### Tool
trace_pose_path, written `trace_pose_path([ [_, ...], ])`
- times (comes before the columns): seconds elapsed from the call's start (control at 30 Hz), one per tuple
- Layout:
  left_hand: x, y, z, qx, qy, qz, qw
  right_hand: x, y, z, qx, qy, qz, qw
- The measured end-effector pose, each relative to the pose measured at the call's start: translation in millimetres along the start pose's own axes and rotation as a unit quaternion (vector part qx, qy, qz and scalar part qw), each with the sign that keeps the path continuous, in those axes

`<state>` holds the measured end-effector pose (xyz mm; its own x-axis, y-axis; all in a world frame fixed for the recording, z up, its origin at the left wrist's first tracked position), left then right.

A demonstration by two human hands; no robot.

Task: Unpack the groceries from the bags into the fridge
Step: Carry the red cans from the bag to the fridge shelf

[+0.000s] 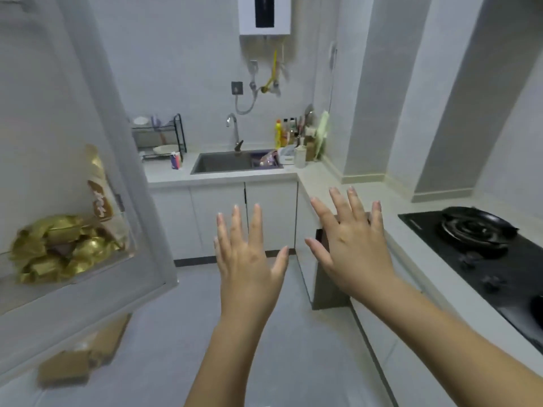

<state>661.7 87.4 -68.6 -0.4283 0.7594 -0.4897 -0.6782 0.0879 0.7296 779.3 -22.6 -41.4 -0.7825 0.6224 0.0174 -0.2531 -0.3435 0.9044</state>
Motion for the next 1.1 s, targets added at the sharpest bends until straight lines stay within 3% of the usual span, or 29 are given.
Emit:
trace_pose_path([
  [0.27, -132.8, -161.2, 26.8, 0.139, -0.107, -0.097, 0.98, -178.3, -27.6, -30.4, 0.031, -0.17, -0.057, 0.983],
  [0.5, -273.4, -283.2, 2.5, 0.261, -0.248, -0.151, 0.92, -335.4, -34.1, -120.5, 0.041, -0.393, -0.082, 0.915],
  [0.8, -393.8, -354.7, -83.7, 0.358, -0.366, -0.192, 0.837, -429.7, -8.5, -264.5, 0.023, -0.58, -0.091, 0.809],
  [1.1, -509.3, -383.6, -199.4, 0.399, -0.457, -0.235, 0.759, -509.5, 23.4, -406.1, -0.039, -0.674, -0.08, 0.733],
])
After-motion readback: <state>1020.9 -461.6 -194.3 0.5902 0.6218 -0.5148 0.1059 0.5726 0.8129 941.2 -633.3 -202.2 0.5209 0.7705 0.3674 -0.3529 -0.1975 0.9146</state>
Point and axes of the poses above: each hand's wrist, its own z-axis towards the middle knuckle, its own y-axis out of the back of the hand, x = y × z, the point moved 10 cm from there along z, towards the middle knuckle, and after that the axes turned 2 degrees about z, right-handed, at the moved point
